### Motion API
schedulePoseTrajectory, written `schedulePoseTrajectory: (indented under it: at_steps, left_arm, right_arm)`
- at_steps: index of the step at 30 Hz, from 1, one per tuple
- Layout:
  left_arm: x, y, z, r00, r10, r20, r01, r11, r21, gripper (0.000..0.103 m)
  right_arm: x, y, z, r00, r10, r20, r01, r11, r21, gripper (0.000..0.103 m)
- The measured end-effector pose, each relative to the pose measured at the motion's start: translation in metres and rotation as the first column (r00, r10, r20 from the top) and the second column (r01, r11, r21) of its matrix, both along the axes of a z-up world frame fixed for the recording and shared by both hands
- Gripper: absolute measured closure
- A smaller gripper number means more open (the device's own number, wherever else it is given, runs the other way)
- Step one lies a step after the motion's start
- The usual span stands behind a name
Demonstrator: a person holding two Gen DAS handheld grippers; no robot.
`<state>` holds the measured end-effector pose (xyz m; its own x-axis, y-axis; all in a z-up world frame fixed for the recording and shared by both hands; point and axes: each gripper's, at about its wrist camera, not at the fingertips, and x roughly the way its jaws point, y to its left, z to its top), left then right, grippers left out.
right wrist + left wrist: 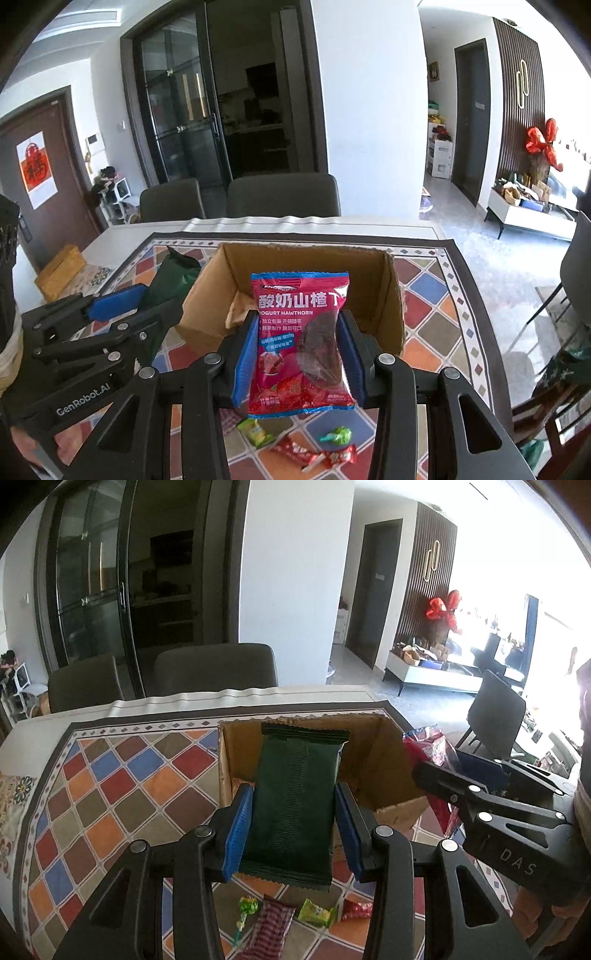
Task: Organize snacks
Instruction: 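Lower both packets into the box and open both tools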
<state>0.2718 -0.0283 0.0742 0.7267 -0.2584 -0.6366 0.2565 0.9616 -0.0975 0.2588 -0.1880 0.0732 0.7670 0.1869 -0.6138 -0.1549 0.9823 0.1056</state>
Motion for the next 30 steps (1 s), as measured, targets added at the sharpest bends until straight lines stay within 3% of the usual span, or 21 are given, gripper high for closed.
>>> schedulePoseTrajectory:
  at_steps: [18,22,25,30]
  left_arm:
    - [0.064,-0.011,-0.021,0.996,-0.001,-0.092,0.004,0.999,0.033,0.058]
    - [0.059,-0.012,-0.019,0.997,0.004,-0.072,-0.001,0.999,0.048,0.045]
    - [0.052,-0.009,-0.016,0.999,0.019,-0.05,-0.016,0.998,0.069,0.043]
    - [0.039,-0.002,-0.012,0.998,0.036,-0.046,-0.033,0.998,0.059,0.04]
  right_arm:
    - [0.054,-0.004,-0.015,0.999,-0.008,-0.052,0.006,0.999,-0.042,0.06]
    - [0.061,-0.006,-0.02,0.998,-0.018,-0.058,0.015,0.998,-0.055,0.057]
    - [0.057,-0.007,-0.02,0.998,-0.033,-0.046,0.03,0.998,-0.059,0.048]
    - [0.046,-0.005,-0.015,0.999,-0.03,-0.034,0.028,0.998,-0.063,0.048]
